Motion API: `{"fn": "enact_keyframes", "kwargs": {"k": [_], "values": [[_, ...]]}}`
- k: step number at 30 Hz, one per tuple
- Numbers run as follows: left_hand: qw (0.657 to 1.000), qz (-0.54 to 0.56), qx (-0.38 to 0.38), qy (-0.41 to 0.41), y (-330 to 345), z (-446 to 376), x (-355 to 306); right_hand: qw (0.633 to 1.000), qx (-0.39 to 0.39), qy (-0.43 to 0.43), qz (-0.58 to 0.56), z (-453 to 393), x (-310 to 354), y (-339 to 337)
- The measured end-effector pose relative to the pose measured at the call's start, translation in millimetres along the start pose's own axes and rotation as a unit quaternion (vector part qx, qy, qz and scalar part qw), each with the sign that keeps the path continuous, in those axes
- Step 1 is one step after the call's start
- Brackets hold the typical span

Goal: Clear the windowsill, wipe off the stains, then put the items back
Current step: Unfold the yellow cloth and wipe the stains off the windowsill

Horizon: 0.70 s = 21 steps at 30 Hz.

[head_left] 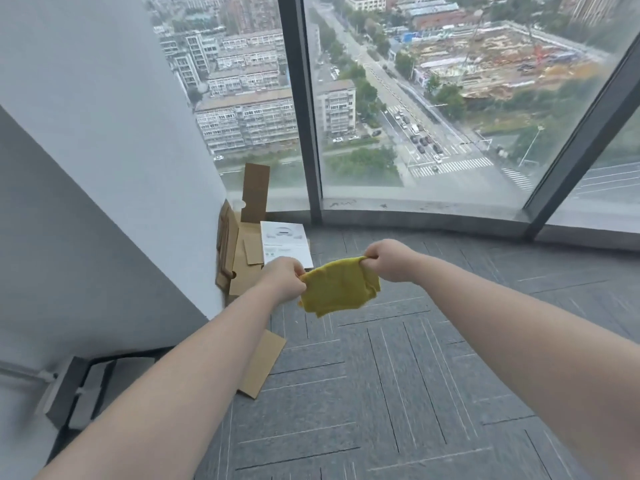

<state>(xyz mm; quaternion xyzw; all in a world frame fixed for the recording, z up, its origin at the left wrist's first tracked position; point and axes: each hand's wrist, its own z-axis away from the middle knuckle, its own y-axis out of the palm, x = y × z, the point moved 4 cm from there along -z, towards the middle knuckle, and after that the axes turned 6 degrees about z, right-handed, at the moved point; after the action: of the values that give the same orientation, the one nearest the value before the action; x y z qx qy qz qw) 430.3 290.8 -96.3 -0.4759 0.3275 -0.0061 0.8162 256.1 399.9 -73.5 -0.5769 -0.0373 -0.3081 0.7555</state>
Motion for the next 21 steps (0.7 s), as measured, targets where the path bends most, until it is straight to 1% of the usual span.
{"fn": "enact_keyframes", "kwargs": {"k": [9,16,21], "values": [[0.998,-0.049,0.041,0.018,13,-176,-76,0.999,-0.004,0.035,0.007,-134,-87,-73],[0.995,-0.05,0.07,0.057,13,-347,-139,0.996,-0.001,0.086,0.011,-271,-157,-136],[0.993,-0.082,0.059,0.06,-2,-447,-171,0.995,0.002,0.095,0.01,-361,-187,-176]]}}
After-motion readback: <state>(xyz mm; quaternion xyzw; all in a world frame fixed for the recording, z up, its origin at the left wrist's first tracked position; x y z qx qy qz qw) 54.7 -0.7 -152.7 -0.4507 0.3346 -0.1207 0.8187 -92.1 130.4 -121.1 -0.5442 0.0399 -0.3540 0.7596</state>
